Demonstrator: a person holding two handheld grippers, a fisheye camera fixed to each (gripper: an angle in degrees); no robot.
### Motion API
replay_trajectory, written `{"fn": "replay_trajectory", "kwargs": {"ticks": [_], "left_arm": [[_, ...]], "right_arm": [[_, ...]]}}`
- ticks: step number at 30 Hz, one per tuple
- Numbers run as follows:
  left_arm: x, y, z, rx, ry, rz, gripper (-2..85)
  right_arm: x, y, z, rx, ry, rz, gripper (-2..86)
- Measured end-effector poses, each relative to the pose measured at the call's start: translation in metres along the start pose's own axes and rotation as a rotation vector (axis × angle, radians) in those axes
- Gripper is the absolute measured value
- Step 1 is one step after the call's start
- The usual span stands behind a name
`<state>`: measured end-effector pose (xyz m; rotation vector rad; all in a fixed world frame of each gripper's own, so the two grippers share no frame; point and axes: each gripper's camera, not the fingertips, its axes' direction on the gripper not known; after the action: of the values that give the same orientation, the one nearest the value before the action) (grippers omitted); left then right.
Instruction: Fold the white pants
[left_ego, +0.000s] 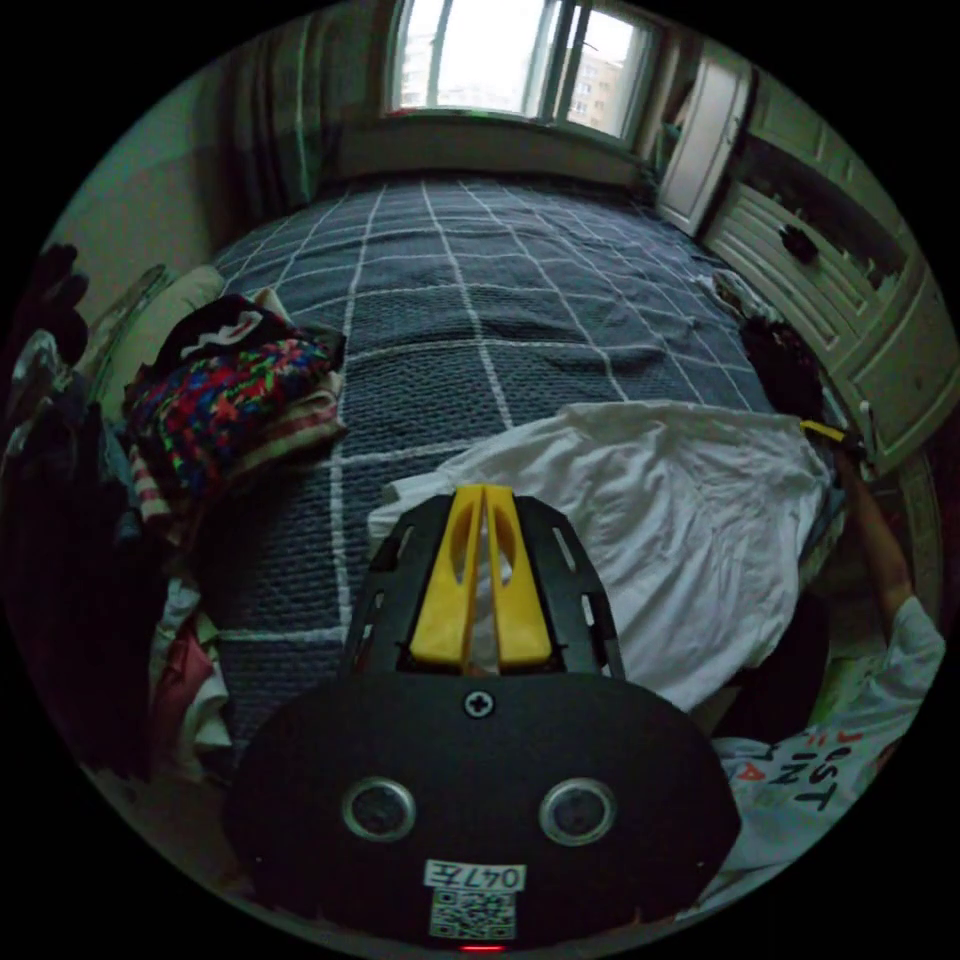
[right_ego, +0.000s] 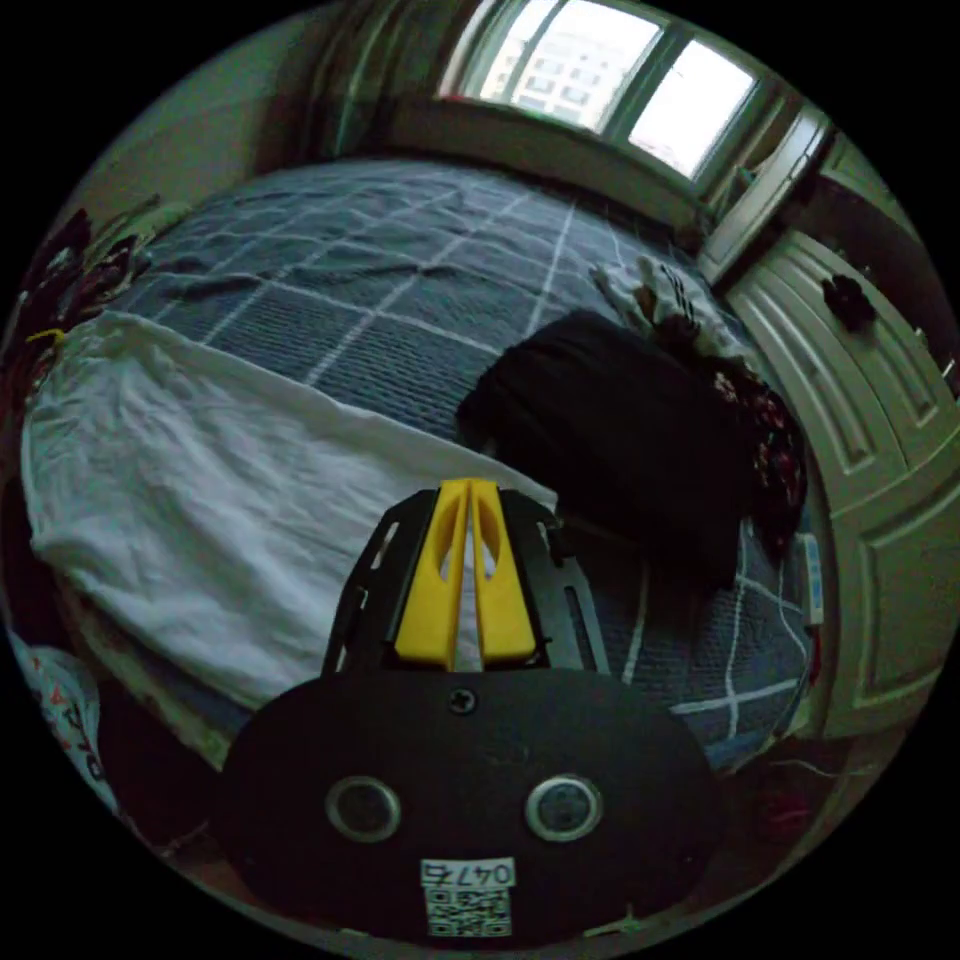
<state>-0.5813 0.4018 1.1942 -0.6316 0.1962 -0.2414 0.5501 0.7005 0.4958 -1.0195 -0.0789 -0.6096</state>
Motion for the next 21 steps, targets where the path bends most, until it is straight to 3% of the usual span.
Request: {"fn": "replay_trajectory", "kwargs": {"ticks": [3,5,8,11,15,18,21], "left_arm": [[-0.026,0.000,0.022,-0.019,0.035,-0.077,-0.9],[-0.051,0.000,0.042,-0.039,0.171,-0.202,-0.9],[-0.051,0.002,0.021,0.082,0.185,-0.225,-0.9],[-0.030,0.006,-0.008,0.134,0.000,-0.127,-0.8],[0.001,0.013,-0.013,0.060,-0.215,-0.022,-0.8],[0.028,0.019,0.001,0.044,-0.272,0.065,-0.9],[0.040,0.015,0.030,-0.059,-0.363,0.101,-0.9]], "right_arm": [[0.006,-0.007,0.030,-0.121,-0.010,0.125,-0.6],[0.008,-0.011,0.018,-0.062,0.007,0.278,-0.6],[-0.029,-0.032,-0.029,0.195,0.091,0.230,-0.6],[-0.097,-0.073,-0.069,0.339,-0.133,-0.043,-0.6],[-0.239,-0.133,-0.106,0.420,-0.444,-0.551,-0.5],[-0.339,-0.159,-0.111,0.410,-0.503,-0.790,-0.5],[-0.414,-0.181,-0.096,0.324,-0.426,-0.873,-0.5]]}}
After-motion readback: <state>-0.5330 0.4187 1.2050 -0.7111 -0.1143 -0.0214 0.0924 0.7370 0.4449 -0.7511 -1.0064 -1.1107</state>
